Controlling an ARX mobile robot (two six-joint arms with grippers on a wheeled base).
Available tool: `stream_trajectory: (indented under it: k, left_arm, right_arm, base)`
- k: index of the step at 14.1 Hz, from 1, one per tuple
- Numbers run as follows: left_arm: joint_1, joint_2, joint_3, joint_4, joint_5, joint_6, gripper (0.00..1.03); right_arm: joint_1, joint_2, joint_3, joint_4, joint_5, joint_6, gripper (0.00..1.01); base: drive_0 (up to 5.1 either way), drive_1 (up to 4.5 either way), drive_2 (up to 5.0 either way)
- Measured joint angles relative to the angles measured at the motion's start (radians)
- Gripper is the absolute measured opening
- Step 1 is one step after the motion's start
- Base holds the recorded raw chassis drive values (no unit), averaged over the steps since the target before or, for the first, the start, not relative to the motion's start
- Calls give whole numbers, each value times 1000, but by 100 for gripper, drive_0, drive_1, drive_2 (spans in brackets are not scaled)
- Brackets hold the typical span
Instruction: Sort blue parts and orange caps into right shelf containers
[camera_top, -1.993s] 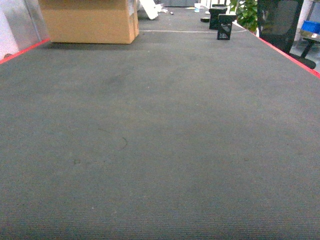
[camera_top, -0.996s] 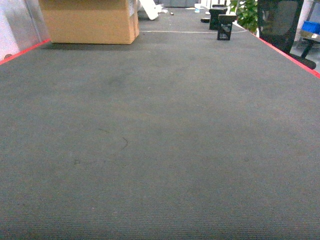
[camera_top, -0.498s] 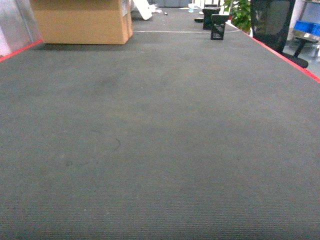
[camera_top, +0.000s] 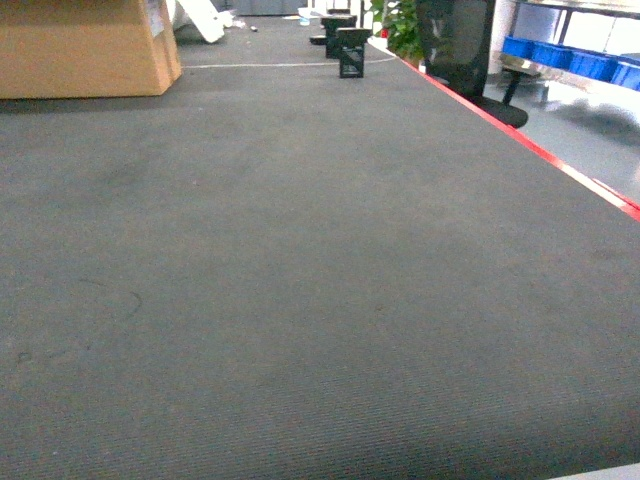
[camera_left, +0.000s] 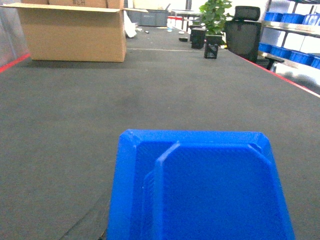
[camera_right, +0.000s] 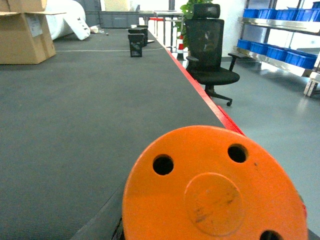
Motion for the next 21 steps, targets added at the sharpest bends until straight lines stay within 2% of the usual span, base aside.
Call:
stream_trajectory:
  k: [21]
  left_arm:
    - [0, 0, 0, 0, 0, 0, 42]
  right_arm:
    - [0, 0, 0, 0, 0, 0, 44]
  base:
    - [-163, -163, -163]
